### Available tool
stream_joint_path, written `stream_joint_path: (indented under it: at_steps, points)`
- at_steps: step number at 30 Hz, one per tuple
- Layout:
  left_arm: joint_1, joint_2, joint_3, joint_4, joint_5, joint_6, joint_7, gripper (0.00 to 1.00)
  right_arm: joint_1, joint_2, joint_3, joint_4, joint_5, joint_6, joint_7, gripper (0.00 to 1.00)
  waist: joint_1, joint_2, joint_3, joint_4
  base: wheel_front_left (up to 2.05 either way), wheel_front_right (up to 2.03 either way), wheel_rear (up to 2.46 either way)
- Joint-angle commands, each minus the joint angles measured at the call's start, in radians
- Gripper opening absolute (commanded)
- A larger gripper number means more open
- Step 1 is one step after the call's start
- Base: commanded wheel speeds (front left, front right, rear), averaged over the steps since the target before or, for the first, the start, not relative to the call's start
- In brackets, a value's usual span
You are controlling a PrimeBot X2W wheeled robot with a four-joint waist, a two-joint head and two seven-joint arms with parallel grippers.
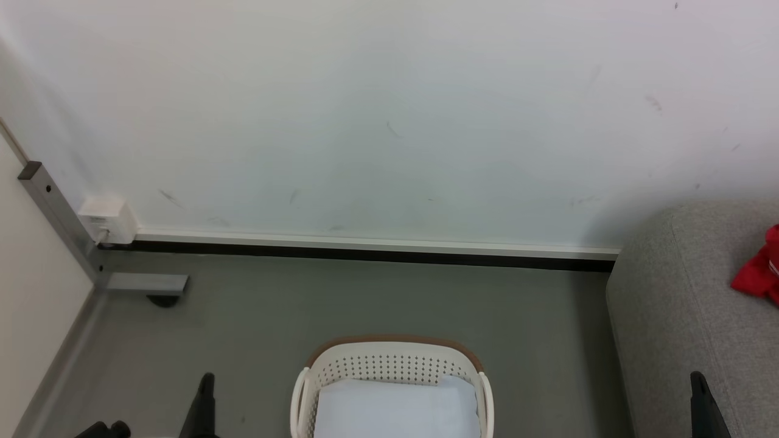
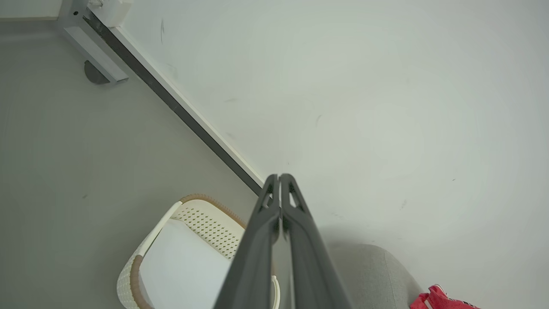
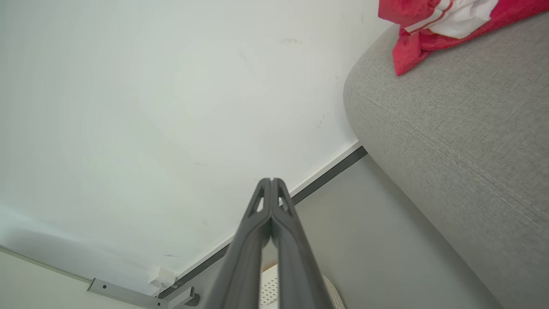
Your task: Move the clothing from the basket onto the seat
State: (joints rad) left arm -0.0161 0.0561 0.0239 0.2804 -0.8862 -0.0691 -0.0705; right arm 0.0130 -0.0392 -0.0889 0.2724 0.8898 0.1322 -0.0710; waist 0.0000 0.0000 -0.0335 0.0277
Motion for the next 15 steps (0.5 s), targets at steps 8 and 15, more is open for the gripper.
stream_joint_path:
  at_steps: [8,15]
  points:
    - [-0.032,0.002,0.018,-0.018,-0.115,-0.013,0.029,0.00,-0.039,-0.011,-0.007,-0.017,0.114,-0.001,0.028,0.00,0.0000,0.0000,0.004,-0.003,0.00,0.00,0.00]
    - [-0.041,0.001,0.028,-0.020,-0.194,-0.019,0.049,0.00,-0.049,-0.012,-0.009,-0.018,0.193,-0.001,0.049,0.00,0.0000,0.0000,0.007,-0.005,0.00,0.00,0.00]
